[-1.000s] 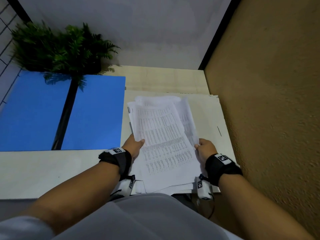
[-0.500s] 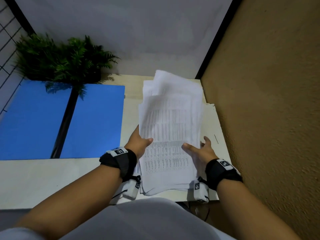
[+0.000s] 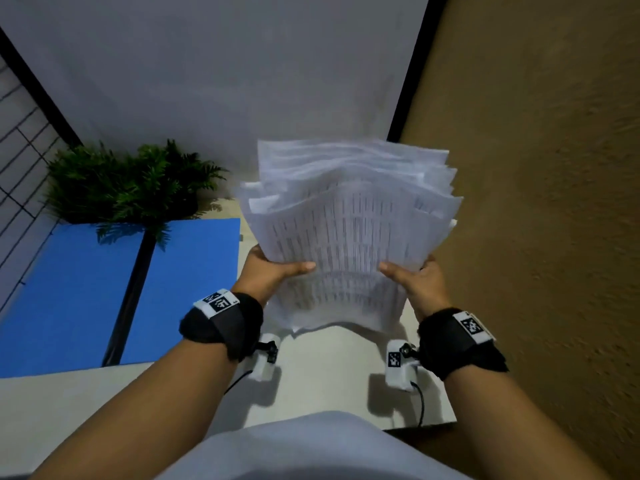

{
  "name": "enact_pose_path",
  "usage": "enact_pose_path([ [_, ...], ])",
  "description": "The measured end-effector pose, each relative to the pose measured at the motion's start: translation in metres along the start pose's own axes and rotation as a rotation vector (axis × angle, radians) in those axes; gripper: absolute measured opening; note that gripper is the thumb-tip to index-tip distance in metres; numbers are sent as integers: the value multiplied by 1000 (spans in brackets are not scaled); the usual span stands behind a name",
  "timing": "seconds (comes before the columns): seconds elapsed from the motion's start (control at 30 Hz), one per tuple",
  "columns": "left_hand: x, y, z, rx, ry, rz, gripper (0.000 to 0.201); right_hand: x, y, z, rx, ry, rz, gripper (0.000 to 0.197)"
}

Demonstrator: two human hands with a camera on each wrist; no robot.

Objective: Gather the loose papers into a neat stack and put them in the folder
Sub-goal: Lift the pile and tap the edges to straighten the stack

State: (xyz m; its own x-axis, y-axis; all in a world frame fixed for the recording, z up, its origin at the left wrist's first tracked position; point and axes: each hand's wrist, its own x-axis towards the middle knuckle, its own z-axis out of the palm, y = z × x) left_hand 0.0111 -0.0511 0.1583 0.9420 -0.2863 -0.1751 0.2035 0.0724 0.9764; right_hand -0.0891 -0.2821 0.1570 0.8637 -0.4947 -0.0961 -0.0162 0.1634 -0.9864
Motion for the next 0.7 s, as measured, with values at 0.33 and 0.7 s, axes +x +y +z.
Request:
enact_pose_path([
  [0.33,-19,-7,-9,-50,-117,13,79,-23,-13,-3,88,-138,-9,86],
  [0.7,-29,-3,8,-76,-18,42,47,-29,-12,12,19,-48,43,45],
])
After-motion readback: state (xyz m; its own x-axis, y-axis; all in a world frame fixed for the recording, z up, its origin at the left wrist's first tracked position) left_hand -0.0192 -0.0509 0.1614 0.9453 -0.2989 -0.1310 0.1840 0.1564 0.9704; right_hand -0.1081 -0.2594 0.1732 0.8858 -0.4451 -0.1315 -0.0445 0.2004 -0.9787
